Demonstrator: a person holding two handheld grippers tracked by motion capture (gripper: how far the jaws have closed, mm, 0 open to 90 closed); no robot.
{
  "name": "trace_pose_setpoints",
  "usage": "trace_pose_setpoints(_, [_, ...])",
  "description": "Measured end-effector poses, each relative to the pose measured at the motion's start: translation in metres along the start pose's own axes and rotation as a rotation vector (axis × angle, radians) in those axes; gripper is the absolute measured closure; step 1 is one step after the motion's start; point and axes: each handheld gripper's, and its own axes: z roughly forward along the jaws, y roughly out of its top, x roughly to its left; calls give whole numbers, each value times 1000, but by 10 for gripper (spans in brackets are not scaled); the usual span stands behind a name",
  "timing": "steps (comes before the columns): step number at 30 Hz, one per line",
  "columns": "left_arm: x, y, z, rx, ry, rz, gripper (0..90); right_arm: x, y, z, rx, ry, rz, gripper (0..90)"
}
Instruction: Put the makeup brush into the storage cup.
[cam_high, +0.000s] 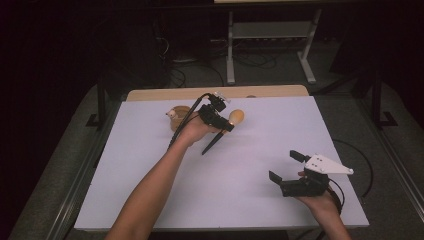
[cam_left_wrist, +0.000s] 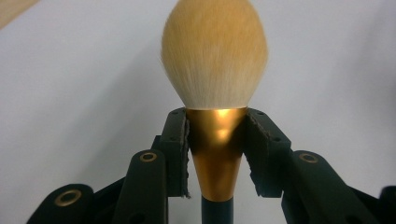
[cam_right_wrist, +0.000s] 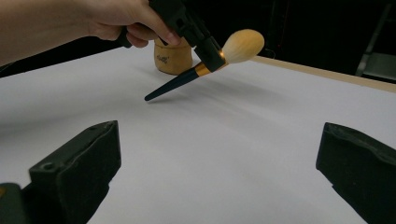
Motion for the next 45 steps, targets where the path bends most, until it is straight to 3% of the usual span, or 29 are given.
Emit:
trace_pose_setpoints(9, [2, -9, -17, -103, -22, -34, 625, 1, 0, 0, 2, -1, -2, 0])
trace_pose_setpoints(31, [6, -37, -56, -322, -10, -17, 624, 2, -1, 1, 4, 4, -3, 0])
trace_pose_setpoints(33, [7, -42, -61, -360, -7, -3, 624, 2, -1, 1, 5, 2, 0, 0])
trace_pose_setpoints(39, [7, -49, -68, -397, 4, 3, 624, 2, -1, 1, 3, -1, -3, 0])
trace_pose_setpoints(45, [11, -60, -76, -469, 2, -18, 624, 1, -1, 1, 3, -2, -4, 0])
